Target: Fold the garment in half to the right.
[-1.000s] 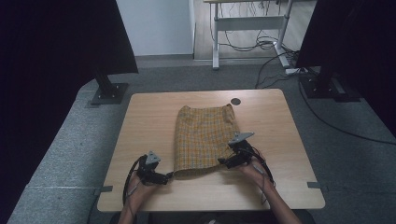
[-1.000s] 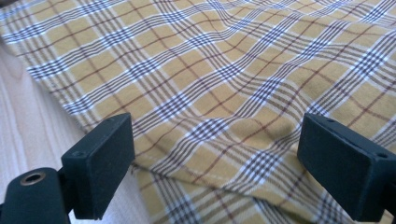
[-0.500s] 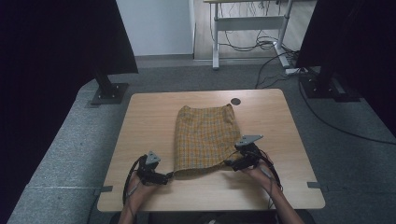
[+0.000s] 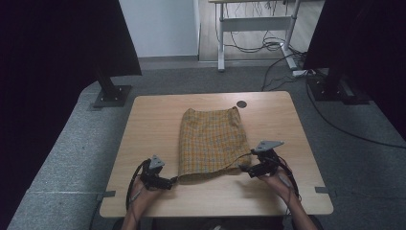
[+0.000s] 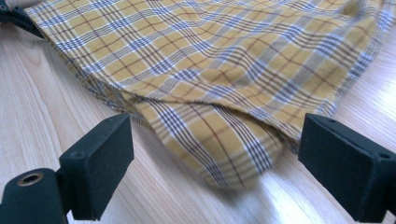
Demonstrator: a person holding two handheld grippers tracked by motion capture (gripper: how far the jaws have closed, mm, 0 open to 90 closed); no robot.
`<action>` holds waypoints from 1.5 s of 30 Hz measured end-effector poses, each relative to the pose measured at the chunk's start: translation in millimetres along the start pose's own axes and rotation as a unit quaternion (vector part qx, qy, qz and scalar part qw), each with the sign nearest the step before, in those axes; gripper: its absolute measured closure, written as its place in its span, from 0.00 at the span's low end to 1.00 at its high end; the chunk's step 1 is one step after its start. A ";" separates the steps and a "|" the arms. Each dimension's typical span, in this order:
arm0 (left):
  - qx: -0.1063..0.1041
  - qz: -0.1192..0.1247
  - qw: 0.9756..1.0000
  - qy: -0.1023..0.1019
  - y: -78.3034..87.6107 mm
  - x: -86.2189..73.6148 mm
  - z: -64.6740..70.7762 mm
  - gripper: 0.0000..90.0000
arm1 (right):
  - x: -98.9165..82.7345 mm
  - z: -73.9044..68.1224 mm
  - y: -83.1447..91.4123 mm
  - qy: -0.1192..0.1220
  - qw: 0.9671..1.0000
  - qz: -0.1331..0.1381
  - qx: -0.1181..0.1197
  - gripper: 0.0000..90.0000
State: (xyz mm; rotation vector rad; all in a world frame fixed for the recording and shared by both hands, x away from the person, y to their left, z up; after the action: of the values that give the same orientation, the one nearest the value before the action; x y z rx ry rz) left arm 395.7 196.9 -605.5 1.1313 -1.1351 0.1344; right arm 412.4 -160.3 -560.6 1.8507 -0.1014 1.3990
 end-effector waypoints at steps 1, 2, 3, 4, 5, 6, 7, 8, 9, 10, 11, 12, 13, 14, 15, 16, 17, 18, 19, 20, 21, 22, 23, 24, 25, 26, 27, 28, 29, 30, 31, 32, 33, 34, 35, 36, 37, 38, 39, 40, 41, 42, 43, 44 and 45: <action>0.000 0.000 1.000 0.000 0.0 0.0 0.0 0.02 | -1.0 0.7 2.1 -0.001 1.000 0.001 -0.001 0.11; 0.000 0.000 1.000 0.000 0.0 0.0 0.0 0.02 | -2.1 1.4 4.1 -0.002 1.000 0.002 -0.003 0.11; 0.000 0.000 1.000 0.000 0.0 0.0 0.0 0.02 | -3.3 2.3 6.2 -0.003 1.000 0.002 -0.005 0.11; 0.000 0.000 1.000 0.000 0.0 0.0 0.0 0.02 | -4.4 3.0 8.1 -0.005 1.000 0.003 -0.006 0.11; 0.000 0.000 1.000 0.000 0.0 0.0 0.0 0.02 | -5.6 3.9 10.0 -0.006 1.000 0.004 -0.008 0.11; 0.000 0.000 1.000 0.000 0.0 0.0 0.0 0.03 | -6.8 4.8 12.1 -0.006 1.000 0.004 -0.009 0.11; 0.000 0.000 1.000 0.000 0.0 0.0 0.0 0.03 | -8.1 6.0 14.1 -0.008 1.000 0.005 -0.011 0.11; 0.000 0.000 1.000 0.000 0.0 0.0 0.0 0.03 | -9.4 7.2 16.2 -0.009 1.000 0.006 -0.014 0.11; 0.000 0.000 1.000 0.000 0.0 0.0 0.0 0.02 | -10.8 8.0 18.4 -0.011 1.000 0.007 -0.015 0.11; 0.000 0.000 1.000 0.000 0.0 0.0 0.0 0.03 | -12.2 9.1 20.6 -0.012 1.000 0.007 -0.017 0.11; 0.000 0.000 1.000 0.000 0.0 0.0 0.0 0.03 | -13.8 10.3 23.0 -0.013 1.000 0.007 -0.020 0.11; 0.000 0.000 1.000 0.000 0.0 0.0 0.0 0.03 | -15.3 11.5 25.5 -0.015 1.000 0.008 -0.022 0.11; 0.001 0.000 1.000 0.000 0.0 0.0 0.0 0.03 | -16.9 12.8 27.8 -0.016 1.000 0.009 -0.024 0.11; 0.001 0.000 1.000 0.000 0.0 0.0 0.0 0.03 | -18.4 14.0 30.4 -0.018 0.999 0.010 -0.027 0.11; 0.001 0.000 1.000 0.001 0.0 0.0 0.1 0.03 | -20.0 15.3 33.0 -0.020 0.999 0.011 -0.029 0.11; 0.001 0.000 1.000 0.000 0.1 0.0 0.0 0.03 | -21.5 16.5 35.4 -0.022 0.999 0.012 -0.031 0.11; 0.001 0.000 1.000 0.001 0.0 0.0 0.1 0.03 | -23.2 17.4 37.8 -0.024 0.999 0.013 -0.032 0.11; 0.001 0.000 1.000 0.001 0.1 0.0 0.1 0.03 | -24.9 18.4 40.0 -0.027 0.999 0.015 -0.033 0.11; 0.001 0.000 1.000 0.001 0.1 0.0 0.1 0.03 | -26.6 19.3 42.0 -0.029 0.999 0.016 -0.035 0.11; 0.001 0.000 1.000 0.001 0.1 0.0 0.1 0.03 | -28.6 20.4 44.1 -0.031 0.999 0.016 -0.037 0.11; 0.001 0.000 1.000 0.001 0.1 0.0 0.1 0.03 | -30.6 21.5 45.9 -0.033 0.999 0.017 -0.039 0.11; 0.001 0.000 1.000 0.001 0.1 0.0 0.1 0.03 | -33.0 22.5 47.8 -0.035 0.998 0.017 -0.041 0.11; 0.001 0.000 1.000 0.001 0.1 -0.1 0.1 0.03 | -35.5 23.8 49.4 -0.037 0.998 0.017 -0.044 0.11; 0.001 0.000 1.000 0.001 0.1 -0.1 0.2 0.03 | -38.2 25.2 51.0 -0.039 0.998 0.017 -0.046 0.11; 0.002 0.000 1.000 0.001 0.2 -0.1 0.2 0.03 | -41.0 26.4 52.6 -0.042 0.998 0.016 -0.048 0.11; 0.002 0.000 1.000 0.001 0.2 -0.1 0.2 0.03 | -44.0 27.9 54.0 -0.044 0.998 0.015 -0.050 0.11; 0.002 0.000 1.000 0.002 0.2 -0.1 0.2 0.03 | -47.1 29.3 55.3 -0.046 0.997 0.014 -0.053 0.11; 0.002 0.000 1.000 0.002 0.2 -0.1 0.2 0.03 | -50.3 30.7 56.7 -0.048 0.997 0.012 -0.055 0.11; 0.002 0.000 1.000 0.002 0.2 -0.1 0.2 0.03 | -53.5 32.3 58.1 -0.050 0.997 0.010 -0.059 0.11; 0.002 0.000 1.000 0.002 0.2 -0.1 0.3 0.03 | -56.8 33.8 59.4 -0.052 0.997 0.007 -0.063 0.11; 0.002 0.000 1.000 0.002 0.2 -0.1 0.3 0.03 | -60.1 35.4 60.6 -0.053 0.996 0.004 -0.068 0.11; 0.002 0.000 1.000 0.002 0.3 -0.2 0.3 0.03 | -63.4 36.9 61.6 -0.053 0.996 0.001 -0.072 0.11; 0.002 0.000 1.000 0.002 0.3 -0.2 0.3 0.03 | -66.9 38.2 62.5 -0.054 0.996 -0.003 -0.076 0.11; 0.002 0.000 1.000 0.002 0.3 -0.2 0.3 0.03 | -70.5 39.5 63.3 -0.055 0.995 -0.006 -0.080 0.11; 0.002 0.000 1.000 0.001 0.4 -0.3 0.3 0.03 | -74.1 40.7 64.0 -0.056 0.995 -0.011 -0.084 0.10; 0.002 0.000 1.000 0.001 0.4 -0.3 0.3 0.03 | -77.6 41.8 64.5 -0.057 0.994 -0.015 -0.088 0.10; 0.002 0.000 1.000 0.002 0.4 -0.3 0.3 0.03 | -81.1 42.9 64.9 -0.056 0.994 -0.020 -0.092 0.10; 0.003 0.000 1.000 0.001 0.4 -0.3 0.3 0.03 | -84.3 43.7 64.9 -0.055 0.994 -0.024 -0.096 0.10; 0.002 0.000 1.000 0.002 0.4 -0.3 0.4 0.03 | -87.5 44.3 65.0 -0.055 0.993 -0.029 -0.100 0.10; 0.003 0.000 1.000 0.002 0.5 -0.3 0.4 0.03 | -90.3 45.0 64.9 -0.054 0.993 -0.034 -0.104 0.10; 0.003 0.000 1.000 0.002 0.5 -0.4 0.5 0.03 | -93.1 45.6 64.7 -0.054 0.992 -0.039 -0.107 0.10; 0.002 0.000 1.000 0.003 0.5 -0.4 0.6 0.03 | -95.6 46.1 64.3 -0.054 0.991 -0.043 -0.110 0.10; 0.003 0.000 1.000 0.003 0.6 -0.5 0.7 0.03 | -97.5 46.7 63.9 -0.051 0.991 -0.045 -0.116 0.10; 0.002 0.000 1.000 0.003 0.6 -0.5 0.7 0.03 | -98.1 46.9 63.9 -0.048 0.991 -0.045 -0.120 0.09; 0.003 0.000 1.000 0.003 0.7 -0.5 0.7 0.03 | -98.1 46.8 63.8 -0.050 0.990 -0.044 -0.121 0.09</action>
State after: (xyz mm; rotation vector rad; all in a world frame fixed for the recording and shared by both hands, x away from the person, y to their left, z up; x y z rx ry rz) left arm 394.6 196.9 -605.4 1.1349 -1.1308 0.1403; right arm 379.0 -270.5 -612.0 1.7014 -0.2268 1.1785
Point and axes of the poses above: each handheld gripper's, and its own axes: y roughly backward along the jaws, x roughly out of its top, z roughly to its right, the point moved 7 cm from there along -y, roughly forward along the jaws, and after that the axes turned 4 degrees about z, right-handed, at the moved point
